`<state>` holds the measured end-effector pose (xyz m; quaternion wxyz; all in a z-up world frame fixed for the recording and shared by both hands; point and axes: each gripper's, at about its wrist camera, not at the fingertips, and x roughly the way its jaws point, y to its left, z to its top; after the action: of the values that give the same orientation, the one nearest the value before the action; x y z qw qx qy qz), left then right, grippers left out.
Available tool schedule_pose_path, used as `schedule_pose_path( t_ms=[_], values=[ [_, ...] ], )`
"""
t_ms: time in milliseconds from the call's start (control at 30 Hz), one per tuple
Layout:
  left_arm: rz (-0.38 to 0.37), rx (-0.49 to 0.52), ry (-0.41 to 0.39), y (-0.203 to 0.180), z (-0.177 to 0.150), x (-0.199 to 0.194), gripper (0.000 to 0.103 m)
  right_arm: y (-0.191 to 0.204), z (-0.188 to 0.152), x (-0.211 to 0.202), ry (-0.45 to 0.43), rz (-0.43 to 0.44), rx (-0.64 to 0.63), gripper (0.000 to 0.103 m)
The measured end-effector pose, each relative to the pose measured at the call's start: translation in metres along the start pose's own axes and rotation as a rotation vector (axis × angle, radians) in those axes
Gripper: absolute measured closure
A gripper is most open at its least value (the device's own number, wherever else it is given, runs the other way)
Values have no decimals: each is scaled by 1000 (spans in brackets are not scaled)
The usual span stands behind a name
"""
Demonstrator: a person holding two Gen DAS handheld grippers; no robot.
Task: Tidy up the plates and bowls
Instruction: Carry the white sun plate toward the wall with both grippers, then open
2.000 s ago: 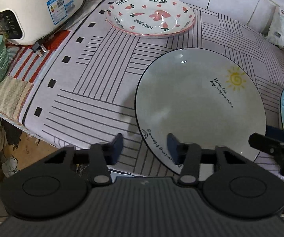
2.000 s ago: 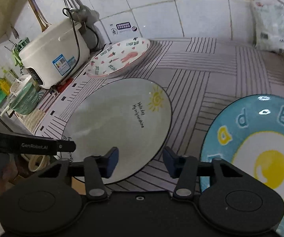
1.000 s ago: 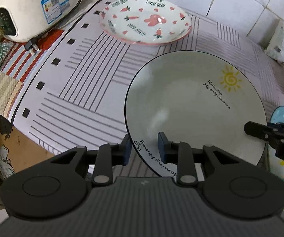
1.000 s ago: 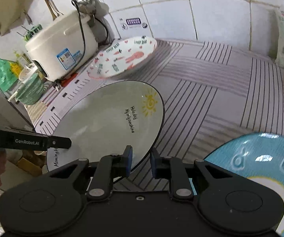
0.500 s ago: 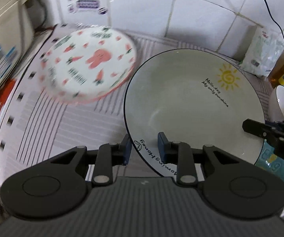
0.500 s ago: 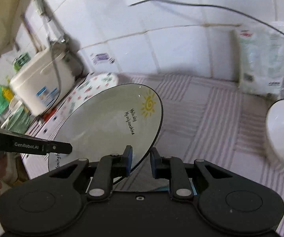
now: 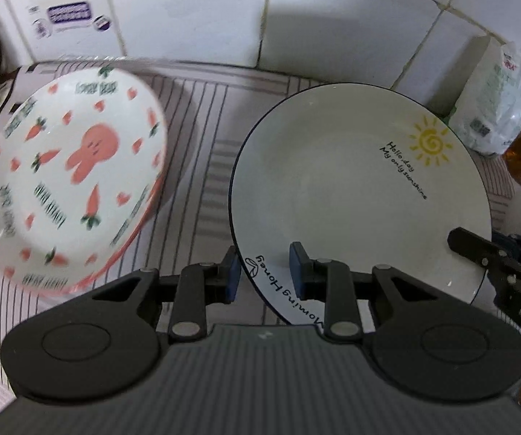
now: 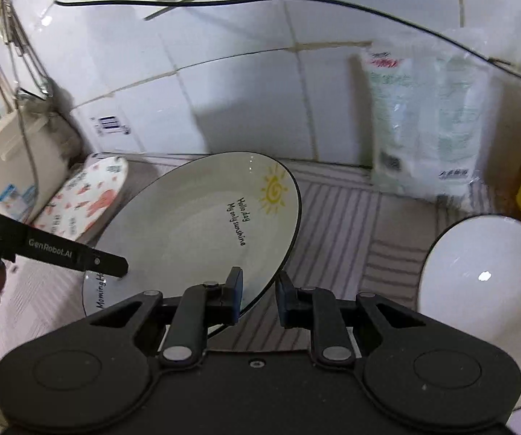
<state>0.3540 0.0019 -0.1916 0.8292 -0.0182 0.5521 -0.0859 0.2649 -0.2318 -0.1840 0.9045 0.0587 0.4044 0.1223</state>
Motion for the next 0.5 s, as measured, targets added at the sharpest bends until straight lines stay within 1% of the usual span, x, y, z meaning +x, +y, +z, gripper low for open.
schedule_pose_path(
  t_ms=[133, 267, 300, 367, 400, 433, 467, 500],
  values=[
    [10, 20, 7, -7, 12, 13, 77, 3, 4, 9, 3, -69, -54, 77],
    [32, 55, -11, -14, 13, 13, 77, 5, 5, 19, 20, -125, -57, 74],
    [47, 72, -15, -19, 12, 12, 77, 6, 5, 21, 33, -145, -58, 73],
    [68, 90, -28, -24, 8, 10, 76, 11, 5, 25, 55, -177, -74, 68],
    [74, 84, -23, -26, 6, 9, 75, 14, 4, 25, 58, -190, -91, 64],
    [76, 75, -18, -25, 8, 9, 72, 18, 2, 25, 59, -200, -110, 63],
    [72, 70, -19, -25, 6, 7, 71, 23, 1, 23, 63, -215, -134, 61],
    [77, 70, -22, -26, 4, 3, 71, 27, -1, 19, 63, -222, -159, 55]
  ],
)
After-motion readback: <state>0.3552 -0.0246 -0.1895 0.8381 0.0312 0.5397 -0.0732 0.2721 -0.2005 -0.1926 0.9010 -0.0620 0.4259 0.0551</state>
